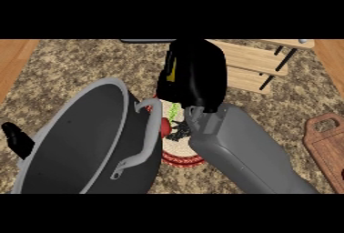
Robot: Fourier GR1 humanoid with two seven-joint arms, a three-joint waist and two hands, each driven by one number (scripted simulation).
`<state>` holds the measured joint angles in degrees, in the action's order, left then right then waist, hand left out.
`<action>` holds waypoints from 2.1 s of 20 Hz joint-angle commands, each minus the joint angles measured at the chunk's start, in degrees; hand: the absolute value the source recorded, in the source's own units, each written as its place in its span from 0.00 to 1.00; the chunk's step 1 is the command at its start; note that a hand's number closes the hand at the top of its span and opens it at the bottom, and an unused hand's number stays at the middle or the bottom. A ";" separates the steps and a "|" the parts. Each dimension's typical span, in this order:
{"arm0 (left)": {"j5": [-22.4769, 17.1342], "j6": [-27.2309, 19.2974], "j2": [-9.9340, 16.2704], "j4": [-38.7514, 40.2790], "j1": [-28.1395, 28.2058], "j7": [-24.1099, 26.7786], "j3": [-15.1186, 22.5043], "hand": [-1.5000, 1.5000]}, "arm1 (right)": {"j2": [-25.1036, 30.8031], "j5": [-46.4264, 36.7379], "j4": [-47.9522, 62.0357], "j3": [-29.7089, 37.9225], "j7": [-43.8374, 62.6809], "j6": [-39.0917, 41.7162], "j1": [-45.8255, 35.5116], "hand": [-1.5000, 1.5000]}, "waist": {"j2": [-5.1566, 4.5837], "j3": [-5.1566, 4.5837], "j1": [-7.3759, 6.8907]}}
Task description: Pick the lemon from the placemat and place it in the tiered shelf
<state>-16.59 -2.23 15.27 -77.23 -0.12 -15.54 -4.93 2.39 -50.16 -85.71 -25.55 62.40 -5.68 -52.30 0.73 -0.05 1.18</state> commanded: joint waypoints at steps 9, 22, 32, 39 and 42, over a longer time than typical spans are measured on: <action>4.97 -0.07 -0.64 2.55 -4.80 -0.64 3.98 0.50 | 5.09 0.70 -3.63 18.07 8.09 13.67 -14.94 1.00 | -0.64 -0.01 -0.56; 4.06 1.16 -0.82 -1.73 -1.25 -1.82 3.23 0.50 | 16.25 5.82 14.03 31.14 -8.51 15.26 -20.50 1.00 | -0.86 0.03 -1.65; 6.43 0.07 -2.54 -3.10 0.33 -0.60 4.25 0.50 | 17.68 3.97 27.66 30.25 -21.15 10.98 -18.94 1.00 | -1.01 0.03 -2.23; 6.70 0.80 -2.64 0.69 -4.35 -1.18 3.44 0.50 | 17.87 1.63 36.43 31.32 -25.57 4.84 -20.69 1.00 | -1.08 0.02 -2.09; 7.56 -1.21 -4.20 2.35 -6.64 -1.89 3.61 0.50 | 20.08 2.43 41.74 32.92 -29.95 5.01 -23.01 1.00 | -1.22 0.02 -2.12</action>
<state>-11.07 -1.56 13.95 -78.52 -4.05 -17.15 -3.33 21.01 -47.65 -49.47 6.12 36.74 1.01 -73.82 -0.10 0.43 -1.21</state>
